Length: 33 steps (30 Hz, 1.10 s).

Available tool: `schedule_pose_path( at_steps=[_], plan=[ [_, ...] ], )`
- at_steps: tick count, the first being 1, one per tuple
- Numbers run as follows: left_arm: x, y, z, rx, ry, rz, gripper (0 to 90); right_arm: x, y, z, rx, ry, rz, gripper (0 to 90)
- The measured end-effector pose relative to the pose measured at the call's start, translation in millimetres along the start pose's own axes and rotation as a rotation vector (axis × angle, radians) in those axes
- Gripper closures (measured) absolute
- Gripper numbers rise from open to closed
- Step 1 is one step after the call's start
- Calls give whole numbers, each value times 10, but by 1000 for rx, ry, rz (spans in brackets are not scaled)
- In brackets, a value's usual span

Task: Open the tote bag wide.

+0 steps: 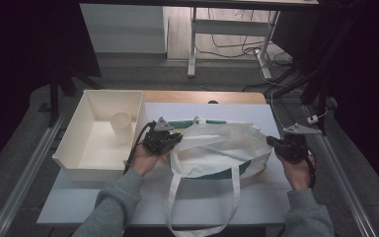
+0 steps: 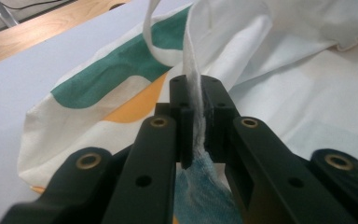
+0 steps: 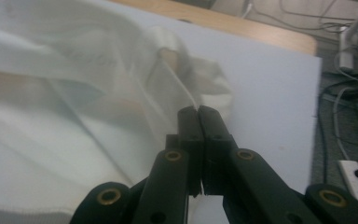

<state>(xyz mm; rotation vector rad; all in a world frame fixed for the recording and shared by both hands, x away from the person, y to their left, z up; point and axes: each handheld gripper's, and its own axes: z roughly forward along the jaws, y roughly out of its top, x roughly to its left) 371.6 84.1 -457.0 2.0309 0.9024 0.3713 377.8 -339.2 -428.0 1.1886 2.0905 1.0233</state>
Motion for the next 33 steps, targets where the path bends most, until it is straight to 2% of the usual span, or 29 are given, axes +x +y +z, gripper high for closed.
schedule_pose_path(
  at_steps=[4, 7, 10, 13, 21, 24, 28, 29, 33],
  plan=[
    [-29, 14, 48, 0, -30, -4, 839, -104, -3, -48, -11, -31, 17, 883],
    [-47, 15, 106, 11, -28, 3, 839, -158, -21, -34, -6, -41, 27, 883],
    [-29, 11, 150, 16, -26, -2, 839, -187, -52, 47, 5, -49, 25, 883],
    [-23, 2, 211, 33, -9, 8, 840, -195, -92, 212, 35, -62, 15, 883],
    [46, -60, 377, 92, -2, -8, 841, -202, -238, 547, 119, -32, 27, 882],
    [55, -63, 388, 96, -2, -7, 840, -179, -272, 609, 130, -41, 17, 882],
    [52, -66, 384, 98, -5, -13, 840, -169, -281, 607, 121, -41, 14, 873],
    [49, -65, 379, 97, -5, -11, 839, -160, -270, 583, 112, -43, 10, 857],
    [39, -61, 354, 93, -9, -5, 837, -77, -178, 397, 45, -76, -34, 665]
  ],
)
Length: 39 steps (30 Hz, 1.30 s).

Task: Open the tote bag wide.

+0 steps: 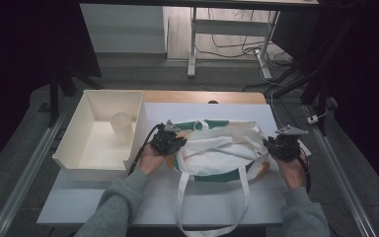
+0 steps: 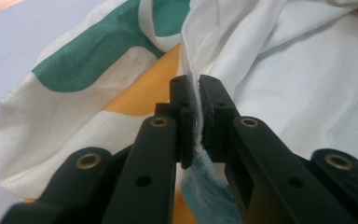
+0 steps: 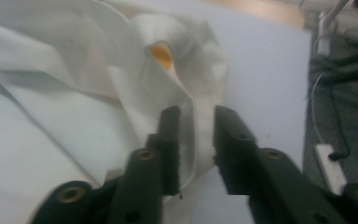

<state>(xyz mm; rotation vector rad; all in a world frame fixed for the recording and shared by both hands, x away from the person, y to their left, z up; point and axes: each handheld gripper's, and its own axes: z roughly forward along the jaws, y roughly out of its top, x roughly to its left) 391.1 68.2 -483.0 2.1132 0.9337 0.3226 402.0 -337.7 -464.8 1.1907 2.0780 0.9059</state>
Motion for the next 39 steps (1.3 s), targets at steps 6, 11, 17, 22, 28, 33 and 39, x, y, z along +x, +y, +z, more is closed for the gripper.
schedule_pose_path(
  at_steps=[6, 11, 17, 22, 28, 33, 39],
  plan=[
    [-12, 0, -18, -4, -7, 2, 835, 274, 221, -368, -110, 100, -70, 553],
    [-25, -1, -35, -7, -8, 6, 832, 649, 327, -346, -78, 272, -153, 496],
    [-48, 1, -53, -10, -11, 16, 830, 1111, 330, -160, 5, 411, -266, 487],
    [-56, 0, -55, -10, -14, 22, 829, 1342, 289, 8, 76, 477, -311, 472],
    [-61, -1, -49, -7, -18, 22, 828, 1501, 247, 177, 148, 520, -348, 446],
    [-62, -1, -54, -7, -20, 25, 828, 1578, 183, 329, 205, 540, -356, 465],
    [-57, -4, -53, -6, -21, 27, 827, 1686, 69, 438, 253, 509, -408, 678]
  ],
)
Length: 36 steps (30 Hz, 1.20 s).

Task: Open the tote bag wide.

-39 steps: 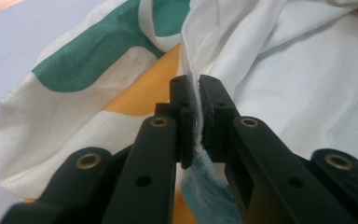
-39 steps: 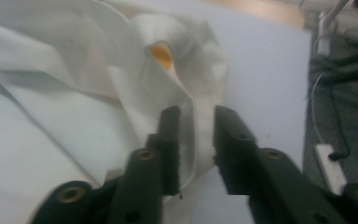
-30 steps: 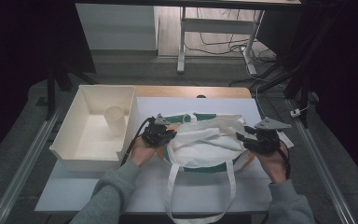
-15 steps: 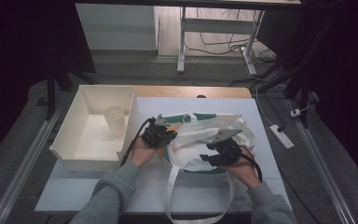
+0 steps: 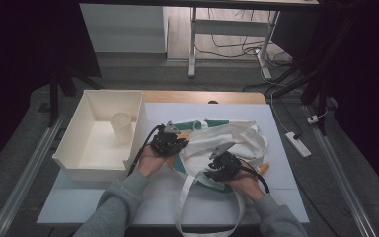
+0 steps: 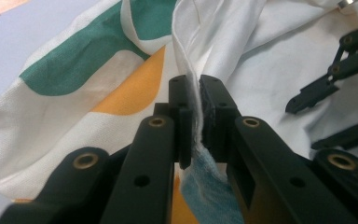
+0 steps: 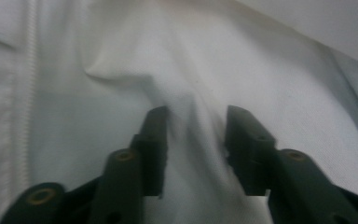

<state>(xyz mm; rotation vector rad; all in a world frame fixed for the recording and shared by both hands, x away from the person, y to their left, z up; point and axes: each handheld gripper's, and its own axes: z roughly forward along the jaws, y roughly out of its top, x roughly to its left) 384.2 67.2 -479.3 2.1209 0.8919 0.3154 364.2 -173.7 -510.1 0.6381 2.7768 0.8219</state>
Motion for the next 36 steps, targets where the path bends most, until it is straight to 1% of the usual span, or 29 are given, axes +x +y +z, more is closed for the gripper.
schedule_pose_path(
  at_steps=[2, 3, 5, 9, 10, 14, 16, 19, 23, 26, 28, 31, 33, 36],
  plan=[
    [-1, -2, -3, -2, 0, -1, 827, 25, -3, -6, -3, -29, -18, 802],
    [-2, -2, -4, -3, 1, 0, 828, 27, -4, -18, -3, -36, -22, 842],
    [-3, -4, -4, -2, 2, 3, 827, 21, -13, -51, -17, -28, -19, 876],
    [-10, -6, -8, -6, 8, 4, 829, 41, -30, -151, -56, -36, -35, 887],
    [-11, -6, -10, -9, 8, 3, 830, 48, -33, -198, -70, -35, -35, 888],
    [-24, 3, -29, -23, 11, 5, 833, 67, -54, -342, -115, -21, -35, 890],
    [-34, 8, -42, -30, 13, 7, 834, 86, -62, -390, -126, -17, -44, 891],
    [-40, 11, -57, -34, 13, 10, 836, 123, -75, -457, -139, 1, -41, 891],
    [-40, 9, -63, -30, 4, 8, 838, 194, -114, -525, -148, 32, -24, 892],
    [-62, 9, -63, -17, -7, 19, 838, 259, -169, -542, -149, 49, -24, 892],
    [-88, 12, -64, -9, -6, 29, 838, 276, -202, -537, -144, 54, -21, 892],
    [-107, 9, -66, -2, -2, 35, 836, 242, -238, -507, -150, 80, -4, 892],
    [-104, 1, -66, 3, -8, 36, 833, 223, -249, -479, -151, 90, 3, 891],
    [-107, -7, -70, 4, -12, 37, 829, 219, -258, -444, -147, 91, 1, 891]
  ],
)
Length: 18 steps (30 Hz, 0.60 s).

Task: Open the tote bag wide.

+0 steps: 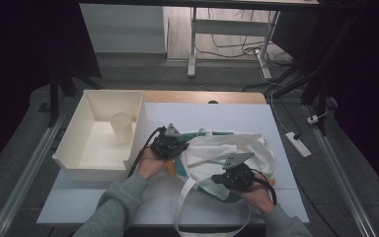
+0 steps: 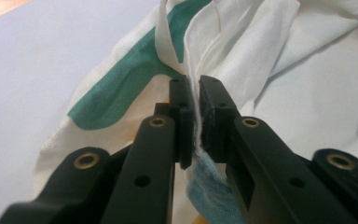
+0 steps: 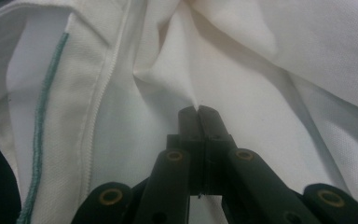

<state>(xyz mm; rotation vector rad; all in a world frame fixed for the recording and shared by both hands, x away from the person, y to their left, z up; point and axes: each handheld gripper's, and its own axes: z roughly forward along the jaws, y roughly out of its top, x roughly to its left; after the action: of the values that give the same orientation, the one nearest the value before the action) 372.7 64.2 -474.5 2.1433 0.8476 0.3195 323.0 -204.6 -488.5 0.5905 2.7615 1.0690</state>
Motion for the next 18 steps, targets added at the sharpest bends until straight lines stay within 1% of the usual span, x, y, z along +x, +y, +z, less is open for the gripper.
schedule_pose_path(
  at_steps=[6, 10, 12, 14, 16, 18],
  plan=[
    [-25, 17, -29, -20, -2, 5, 820, -13, -6, 24, 2, 5, 1, 890],
    [-50, 43, -71, -35, -7, 17, 781, -10, -16, 58, 11, 2, -4, 889],
    [-69, 81, -110, -56, -19, 30, 741, -10, -14, 55, 10, 4, -5, 889],
    [-108, 134, -144, -70, -30, 43, 720, 0, -12, 55, 11, 1, -8, 889],
    [-146, 198, -160, -77, -38, 68, 697, 1, -11, 57, 10, 0, -13, 889],
    [-173, 255, -152, -78, -37, 94, 669, 2, -12, 58, 8, 0, -17, 889]
  ],
)
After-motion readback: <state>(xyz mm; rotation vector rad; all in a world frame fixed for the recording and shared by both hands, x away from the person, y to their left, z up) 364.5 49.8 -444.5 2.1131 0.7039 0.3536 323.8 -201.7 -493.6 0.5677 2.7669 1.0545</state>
